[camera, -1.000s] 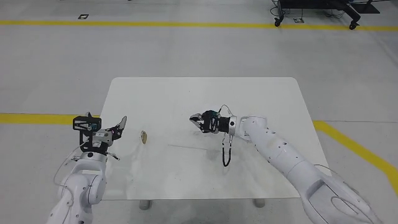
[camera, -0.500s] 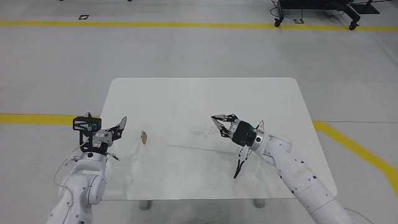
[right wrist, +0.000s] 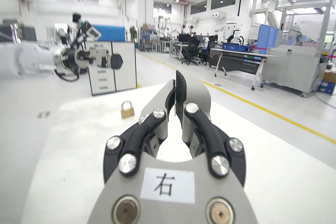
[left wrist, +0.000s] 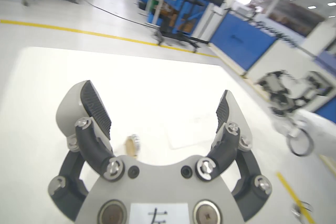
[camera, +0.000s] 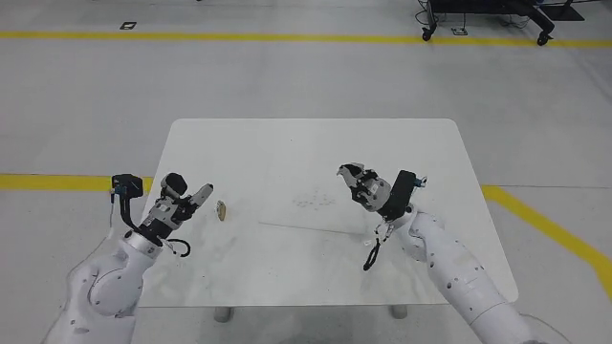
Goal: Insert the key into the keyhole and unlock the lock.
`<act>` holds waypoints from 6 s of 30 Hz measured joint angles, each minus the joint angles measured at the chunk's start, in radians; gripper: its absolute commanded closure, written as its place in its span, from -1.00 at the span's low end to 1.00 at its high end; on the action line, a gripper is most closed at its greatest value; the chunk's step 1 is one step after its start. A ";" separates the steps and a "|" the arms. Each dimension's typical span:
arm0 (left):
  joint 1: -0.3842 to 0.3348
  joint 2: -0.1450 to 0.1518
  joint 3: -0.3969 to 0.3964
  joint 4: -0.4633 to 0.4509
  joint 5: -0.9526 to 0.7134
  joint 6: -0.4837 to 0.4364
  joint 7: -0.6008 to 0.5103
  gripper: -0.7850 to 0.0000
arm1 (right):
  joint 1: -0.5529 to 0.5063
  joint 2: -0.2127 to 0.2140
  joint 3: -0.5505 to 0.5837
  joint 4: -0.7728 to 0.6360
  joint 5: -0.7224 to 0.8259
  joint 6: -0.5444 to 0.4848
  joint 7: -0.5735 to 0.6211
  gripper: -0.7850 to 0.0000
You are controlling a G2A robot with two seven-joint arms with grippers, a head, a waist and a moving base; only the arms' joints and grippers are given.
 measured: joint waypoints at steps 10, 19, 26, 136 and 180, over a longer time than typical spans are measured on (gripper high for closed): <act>-0.067 0.006 0.027 0.013 -0.182 0.020 -0.162 -1.00 | 0.032 -0.005 0.002 0.082 0.069 -0.109 -0.027 1.00; -0.170 0.018 0.145 0.137 -0.708 -0.062 -0.548 -1.00 | 0.065 -0.036 -0.002 0.129 0.391 -0.052 0.254 1.00; -0.348 0.012 0.274 0.293 -0.990 -0.085 -0.805 -1.00 | 0.123 -0.088 -0.069 0.232 0.895 -0.082 0.625 1.00; -0.494 0.003 0.489 0.496 -0.740 -0.031 -0.518 0.60 | -0.012 -0.205 -0.098 -0.113 1.213 0.220 1.073 1.00; -0.486 0.009 0.490 0.489 -0.751 -0.048 -0.523 1.00 | -0.022 -0.215 -0.077 -0.127 1.206 0.247 1.087 1.00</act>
